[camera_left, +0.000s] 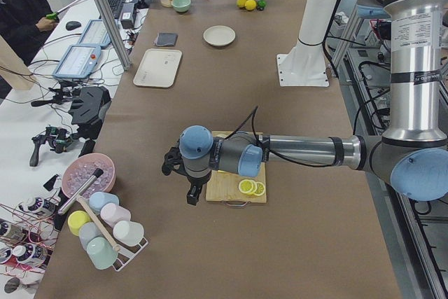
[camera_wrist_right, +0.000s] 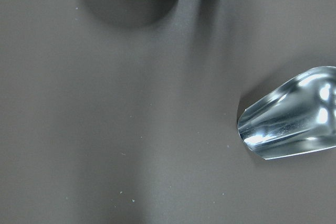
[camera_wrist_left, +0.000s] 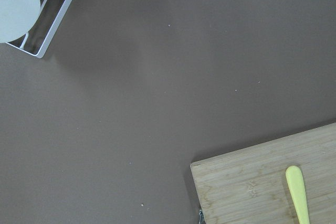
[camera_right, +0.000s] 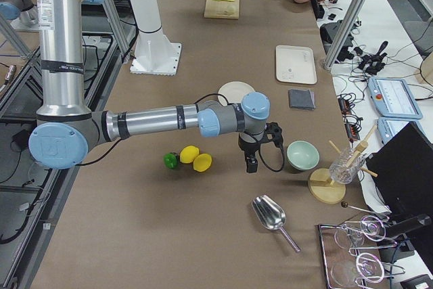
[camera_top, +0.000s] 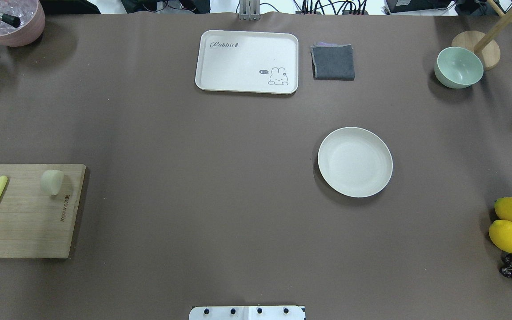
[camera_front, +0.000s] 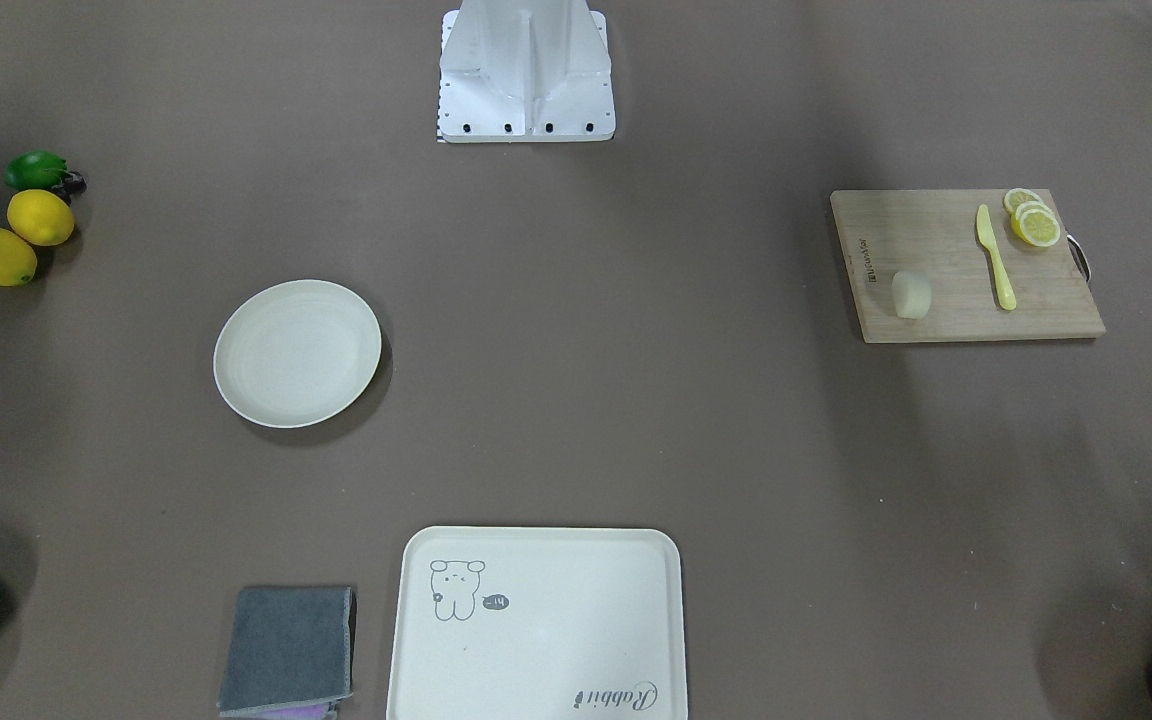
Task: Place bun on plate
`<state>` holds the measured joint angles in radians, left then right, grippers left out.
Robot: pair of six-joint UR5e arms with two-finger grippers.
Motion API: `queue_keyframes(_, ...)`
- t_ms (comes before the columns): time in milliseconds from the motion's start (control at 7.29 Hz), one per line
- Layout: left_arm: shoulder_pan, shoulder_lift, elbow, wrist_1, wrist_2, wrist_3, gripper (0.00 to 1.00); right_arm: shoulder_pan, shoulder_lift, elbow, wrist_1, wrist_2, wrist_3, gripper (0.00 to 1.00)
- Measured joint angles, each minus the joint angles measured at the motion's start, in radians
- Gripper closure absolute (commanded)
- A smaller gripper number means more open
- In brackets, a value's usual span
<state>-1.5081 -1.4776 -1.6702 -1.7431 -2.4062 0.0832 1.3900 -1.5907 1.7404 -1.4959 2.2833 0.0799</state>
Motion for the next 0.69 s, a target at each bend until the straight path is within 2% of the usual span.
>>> queue_keyframes(686,-0.002,0.019,-0.014,-0.006,-0.021,-0.004,0.02,0.012,0.012,-0.003,0.001,0.015,-0.004,0.0)
